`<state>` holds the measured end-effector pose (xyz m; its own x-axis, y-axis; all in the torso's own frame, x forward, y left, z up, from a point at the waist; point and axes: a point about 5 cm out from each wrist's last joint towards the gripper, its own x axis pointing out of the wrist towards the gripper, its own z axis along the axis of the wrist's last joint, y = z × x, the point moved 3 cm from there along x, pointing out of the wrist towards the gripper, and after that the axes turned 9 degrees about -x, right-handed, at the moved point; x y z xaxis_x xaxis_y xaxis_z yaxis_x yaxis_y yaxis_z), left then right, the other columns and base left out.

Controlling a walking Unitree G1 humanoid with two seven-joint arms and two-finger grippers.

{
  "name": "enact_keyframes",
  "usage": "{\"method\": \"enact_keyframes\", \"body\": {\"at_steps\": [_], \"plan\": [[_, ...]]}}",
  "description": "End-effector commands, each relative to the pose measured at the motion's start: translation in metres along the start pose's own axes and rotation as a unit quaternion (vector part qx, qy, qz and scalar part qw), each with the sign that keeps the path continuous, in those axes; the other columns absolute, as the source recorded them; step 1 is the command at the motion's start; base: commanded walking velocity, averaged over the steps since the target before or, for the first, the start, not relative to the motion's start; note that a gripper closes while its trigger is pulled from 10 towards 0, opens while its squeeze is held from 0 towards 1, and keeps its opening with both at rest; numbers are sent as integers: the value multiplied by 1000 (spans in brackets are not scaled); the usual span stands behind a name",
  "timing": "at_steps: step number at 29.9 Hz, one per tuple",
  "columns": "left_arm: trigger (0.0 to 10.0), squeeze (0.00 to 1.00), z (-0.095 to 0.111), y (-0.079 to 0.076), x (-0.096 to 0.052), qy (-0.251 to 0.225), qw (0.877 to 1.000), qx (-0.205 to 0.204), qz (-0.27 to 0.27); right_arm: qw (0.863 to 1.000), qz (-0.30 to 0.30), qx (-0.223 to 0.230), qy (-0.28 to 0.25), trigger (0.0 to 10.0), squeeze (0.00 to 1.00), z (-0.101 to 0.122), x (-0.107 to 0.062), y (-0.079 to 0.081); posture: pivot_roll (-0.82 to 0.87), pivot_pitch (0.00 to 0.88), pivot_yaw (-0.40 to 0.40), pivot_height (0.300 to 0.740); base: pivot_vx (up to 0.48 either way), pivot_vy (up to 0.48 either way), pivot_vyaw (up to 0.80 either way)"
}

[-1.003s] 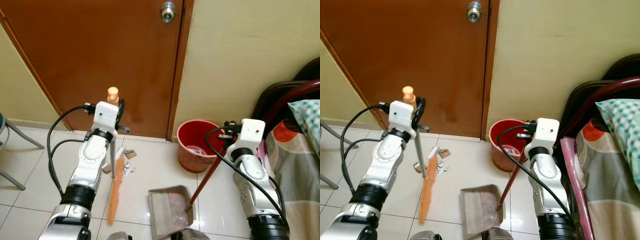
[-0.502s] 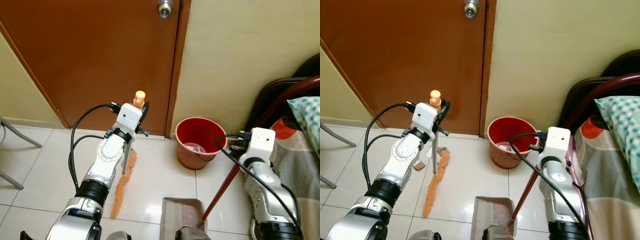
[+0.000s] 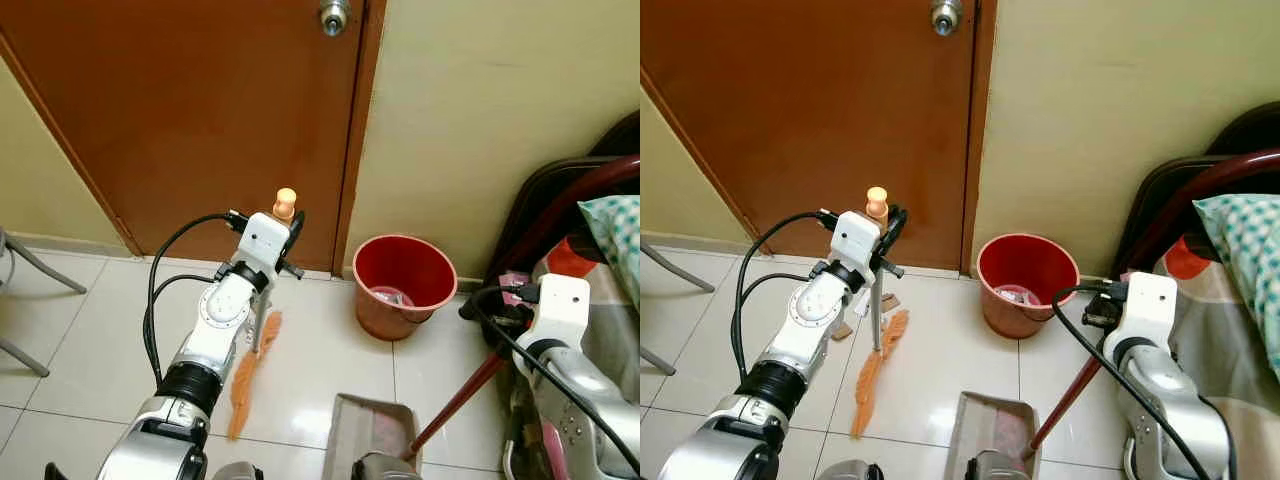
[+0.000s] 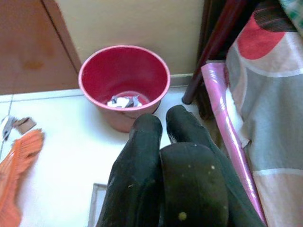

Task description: Sweep floor

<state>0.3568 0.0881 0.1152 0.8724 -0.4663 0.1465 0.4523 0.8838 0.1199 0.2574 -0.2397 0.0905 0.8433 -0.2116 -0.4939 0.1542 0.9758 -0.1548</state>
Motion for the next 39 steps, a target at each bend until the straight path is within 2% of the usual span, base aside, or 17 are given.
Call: {"method": "enact_keyframes", "body": {"at_steps": [1, 6, 7, 8, 10, 15, 18, 20, 21, 23, 25, 27, 30, 32, 35, 38, 39], "plan": [[10000, 0, -11, 7, -12, 18, 999, -25, 29, 999, 6, -9, 41, 10000, 0, -11, -3, -5, -125, 112, -14, 740, 0, 0, 0], [10000, 0, -19, 11, -24, 24, 998, -39, 50, 999, 16, 3, 39, 10000, 0, -3, -1, -3, -117, 106, -14, 740, 0, 0, 0], [10000, 0, -21, 13, -27, 26, 997, -46, 59, 999, 13, 21, 22, 10000, 0, 4, 6, -2, -102, 97, -12, 740, 0, 0, 0], [10000, 0, -21, 13, -29, 27, 996, -52, 63, 999, 1, 38, -16, 10000, 0, 17, 13, 0, -90, 94, -9, 740, 0, 0, 0], [10000, 0, -22, 13, -31, 28, 996, -58, 67, 997, -13, 57, -58, 10000, 0, 31, 18, 2, -90, 94, -9, 740, 0, 0, 0], [10000, 0, -20, 7, -34, 24, 996, -63, 63, 988, -66, 80, -110, 10000, 0, 44, 24, 1, -65, 80, 3, 740, 0, 0, 0], [10000, 0, -23, 5, -41, 31, 994, -76, 69, 985, -61, 118, -111, 10000, 0, 39, 27, 12, -66, 75, 15, 740, 0, 0, 0], [10000, 0, -26, 5, -45, 38, 993, -84, 74, 985, -60, 112, -118, 10000, 0, 37, 29, 19, -66, 75, 15, 740, 0, 0, 0], [10000, 0, -26, 5, -50, 40, 992, -91, 79, 986, -58, 83, -134, 10000, 0, 35, 31, 26, -63, 72, 18, 740, 0, 0, 0], [10000, 0, -26, 5, -51, 41, 992, -92, 80, 986, -58, 76, -139, 10000, 0, 35, 31, 27, -63, 72, 18, 740, 0, 0, 0], [10000, 0, -25, 5, -52, 38, 992, -92, 83, 986, -60, 46, -150, 10000, 0, 33, 31, 29, -59, 71, 17, 740, 0, 0, 0], [10000, 0, -15, 10, -53, 19, 993, -76, 90, 987, -71, 52, -131, 10000, 0, 20, 34, 26, -51, 72, 11, 740, 0, 0, 0], [10000, 0, -4, 14, -50, 3, 995, -61, 83, 987, -74, 43, -136, 10000, 0, 18, 34, 26, -49, 72, 9, 740, 0, 0, 0], [10000, 0, 1, 16, -47, 1, 995, -64, 81, 986, -75, 39, -141, 10000, 0, 18, 35, 26, -50, 71, 7, 740, 0, 0, 0], [10000, 0, 6, 11, -44, 5, 995, -75, 68, 986, -79, 28, -144, 10000, 0, 18, 37, 24, -53, 70, 7, 740, 0, 0, 0], [10000, 0, 5, 2, -47, 16, 995, -80, 57, 985, -83, 23, -148, 10000, 0, 17, 39, 21, -55, 71, 8, 740, 0, 0, 0], [10000, 0, 5, -5, -49, 24, 996, -78, 46, 985, -86, 15, -149, 10000, 0, 16, 40, 19, -51, 71, 7, 740, 0, 0, 0]]}}
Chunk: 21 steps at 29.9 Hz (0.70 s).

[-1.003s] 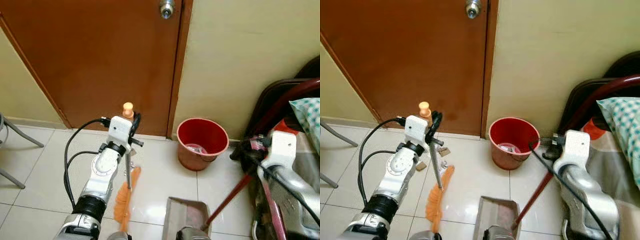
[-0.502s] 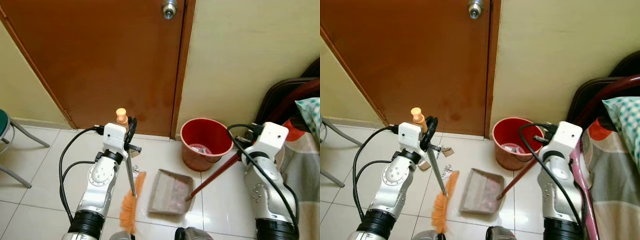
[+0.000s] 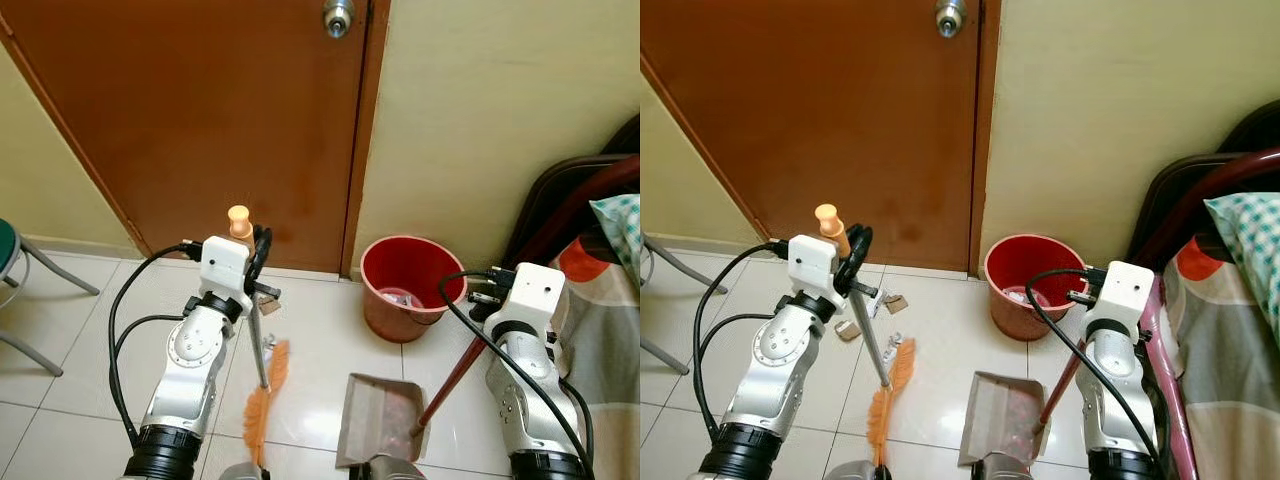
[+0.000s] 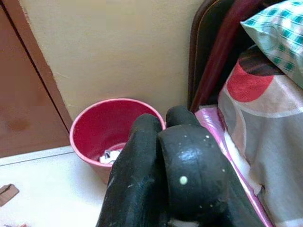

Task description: Sweep floor

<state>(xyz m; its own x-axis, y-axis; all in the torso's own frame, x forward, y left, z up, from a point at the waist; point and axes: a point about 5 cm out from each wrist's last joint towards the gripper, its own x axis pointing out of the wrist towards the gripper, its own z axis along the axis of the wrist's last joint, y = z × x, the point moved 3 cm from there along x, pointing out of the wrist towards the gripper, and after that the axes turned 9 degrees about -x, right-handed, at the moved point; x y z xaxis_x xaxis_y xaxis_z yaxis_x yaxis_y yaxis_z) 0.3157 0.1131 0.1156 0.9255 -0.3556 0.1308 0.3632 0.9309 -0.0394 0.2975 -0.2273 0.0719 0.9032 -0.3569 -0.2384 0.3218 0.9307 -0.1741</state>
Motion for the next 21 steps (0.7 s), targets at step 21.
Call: {"method": "enact_keyframes", "body": {"at_steps": [21], "plan": [[10000, 0, 97, -13, 4, -137, 987, 86, -24, 998, -2, -36, -46, 10000, 0, 11, 23, -1, -14, 67, -14, 740, 0, 0, 0]]}}
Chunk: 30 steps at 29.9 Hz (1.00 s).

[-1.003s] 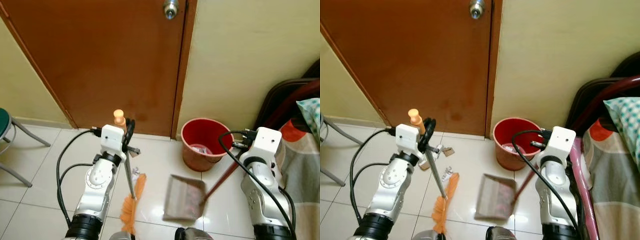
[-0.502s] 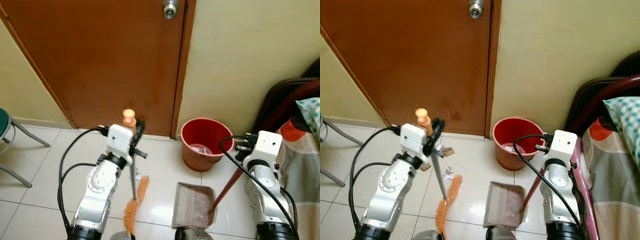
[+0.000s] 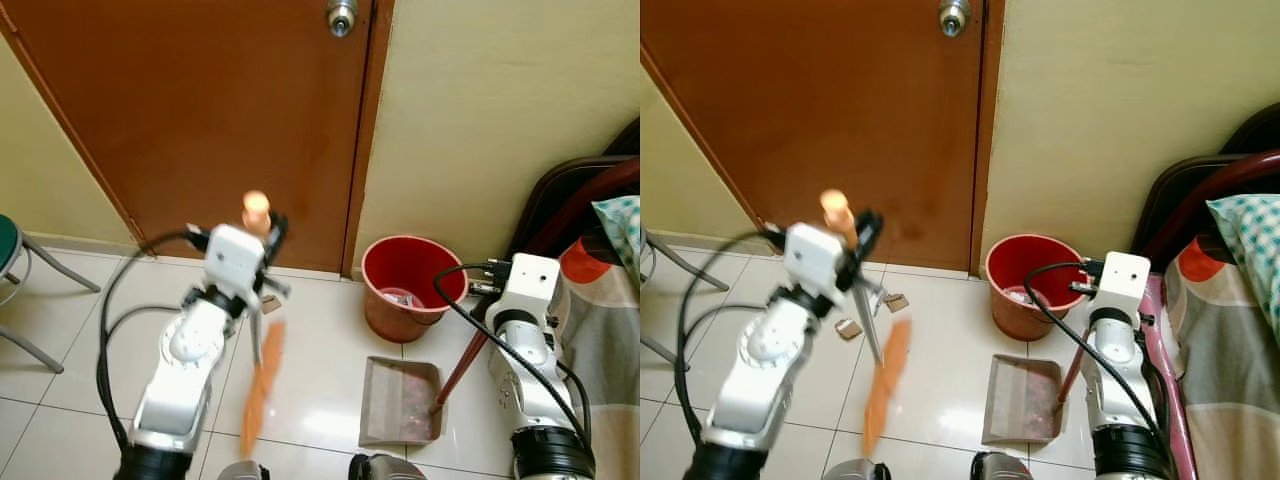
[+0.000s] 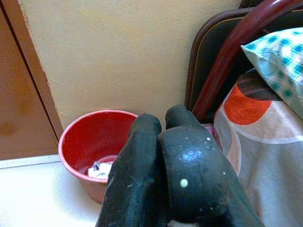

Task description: Sweep floor

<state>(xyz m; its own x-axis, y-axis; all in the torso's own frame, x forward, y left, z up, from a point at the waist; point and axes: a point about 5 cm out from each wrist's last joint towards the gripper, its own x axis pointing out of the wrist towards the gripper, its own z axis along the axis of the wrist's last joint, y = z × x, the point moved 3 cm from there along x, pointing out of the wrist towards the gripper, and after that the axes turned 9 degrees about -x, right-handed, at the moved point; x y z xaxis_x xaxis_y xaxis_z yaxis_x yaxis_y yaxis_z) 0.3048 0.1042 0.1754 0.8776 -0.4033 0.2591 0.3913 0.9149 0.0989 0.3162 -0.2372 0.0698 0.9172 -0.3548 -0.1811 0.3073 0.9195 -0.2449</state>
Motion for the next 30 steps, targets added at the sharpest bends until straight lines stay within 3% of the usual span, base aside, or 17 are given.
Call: {"method": "enact_keyframes", "body": {"at_steps": [1, 3, 5, 8, 12, 16, 19, 23, 30], "plan": [[10000, 0, 42, 9, 10, -77, 997, 24, 12, 1000, 1, 0, -17, 10000, 0, 9, 2, 2, -14, 67, -14, 740, 0, 0, 0], [10000, 0, 48, 11, 13, -84, 996, 25, 15, 1000, 1, 0, -18, 10000, 0, 9, 3, 2, -17, 66, -12, 740, 0, 0, 0], [10000, 0, 72, 20, 23, -117, 992, 33, 23, 1000, -1, -2, -20, 10000, 0, 8, 4, 1, -18, 65, -11, 740, 0, 0, 0], [10000, 0, 73, 26, 26, -122, 991, 42, 26, 1000, -1, -1, -20, 10000, 0, 8, 5, 1, -17, 65, -10, 740, 0, 0, 0], [10000, 0, 58, 37, 31, -102, 992, 55, 38, 1000, 4, 9, -18, 10000, 0, 7, 5, 5, -21, 71, -19, 740, 0, 0, 0], [10000, 0, 50, 39, 35, -92, 993, 59, 40, 1000, 6, 15, -16, 10000, 0, 6, 4, 6, -21, 71, -19, 740, 0, 0, 0], [10000, 0, 31, 40, 39, -71, 995, 67, 32, 1000, 6, 15, -16, 10000, 0, 5, 3, 6, -32, 73, -20, 740, 0, 0, 0], [10000, 0, 9, 28, 45, -43, 995, 91, -2, 999, 12, 30, -20, 10000, 0, 6, 1, 3, -58, 95, -25, 740, 0, 0, 0], [10000, 0, -13, 14, 54, -28, 997, 73, -25, 999, 12, 47, -23, 10000, 0, 8, -7, 1, -94, 126, -25, 740, 0, 0, 0]]}}
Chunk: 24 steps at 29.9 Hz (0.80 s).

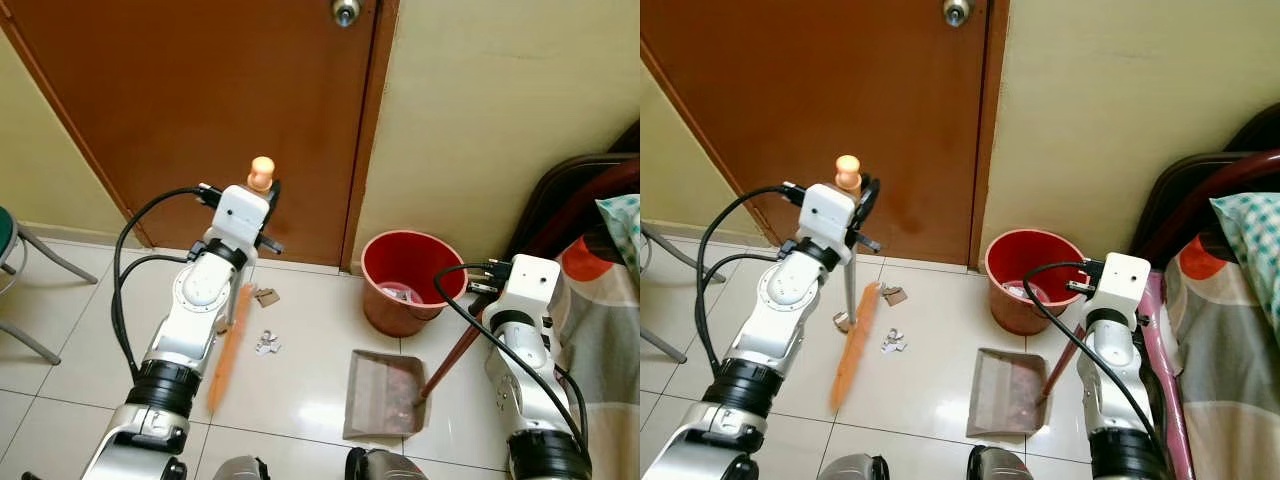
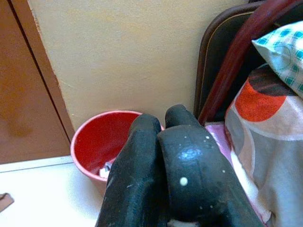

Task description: Sweep floor

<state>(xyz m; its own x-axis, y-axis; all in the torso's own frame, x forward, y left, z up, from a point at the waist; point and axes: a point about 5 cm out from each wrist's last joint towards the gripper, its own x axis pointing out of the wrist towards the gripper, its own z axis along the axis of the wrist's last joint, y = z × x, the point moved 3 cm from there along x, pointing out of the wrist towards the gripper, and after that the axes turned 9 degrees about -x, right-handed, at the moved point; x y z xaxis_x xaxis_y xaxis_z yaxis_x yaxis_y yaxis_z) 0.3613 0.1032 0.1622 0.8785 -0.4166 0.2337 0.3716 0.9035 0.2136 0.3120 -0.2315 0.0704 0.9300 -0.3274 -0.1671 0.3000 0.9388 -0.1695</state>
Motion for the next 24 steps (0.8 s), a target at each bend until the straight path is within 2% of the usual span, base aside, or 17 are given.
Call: {"method": "enact_keyframes", "body": {"at_steps": [1, 6, 13, 16, 19, 23, 24], "plan": [[10000, 0, 13, -7, 8, -37, 999, 13, -18, 1000, 0, 12, -13, 10000, 0, 8, -2, -2, -101, 135, -24, 740, 0, 0, 0], [10000, 0, -7, -17, 9, -9, 999, -4, -35, 999, 4, 34, -30, 10000, 0, 21, -3, 4, -128, 183, -19, 740, 0, 0, 0], [10000, 0, -25, -29, 3, 16, 999, -8, -48, 999, 14, 28, -40, 10000, 0, 34, 4, 12, -134, 219, -29, 740, 0, 0, 0], [10000, 0, -33, -28, -2, 27, 999, -11, -40, 999, 16, 25, -41, 10000, 0, 36, 4, 10, -138, 231, -37, 740, 0, 0, 0], [10000, 0, -41, -31, -5, 39, 998, -36, -30, 999, 9, 17, -40, 10000, 0, 36, 4, 3, -143, 240, -40, 740, 0, 0, 0], [10000, 0, -42, -52, -4, 38, 996, -64, -44, 999, -6, 1, -47, 10000, 0, 39, 9, -6, -141, 242, -38, 740, 0, 0, 0], [10000, 0, -41, -64, -3, 37, 994, -90, -51, 999, -15, -5, -49, 10000, 0, 40, 13, -10, -138, 243, -35, 740, 0, 0, 0]]}}
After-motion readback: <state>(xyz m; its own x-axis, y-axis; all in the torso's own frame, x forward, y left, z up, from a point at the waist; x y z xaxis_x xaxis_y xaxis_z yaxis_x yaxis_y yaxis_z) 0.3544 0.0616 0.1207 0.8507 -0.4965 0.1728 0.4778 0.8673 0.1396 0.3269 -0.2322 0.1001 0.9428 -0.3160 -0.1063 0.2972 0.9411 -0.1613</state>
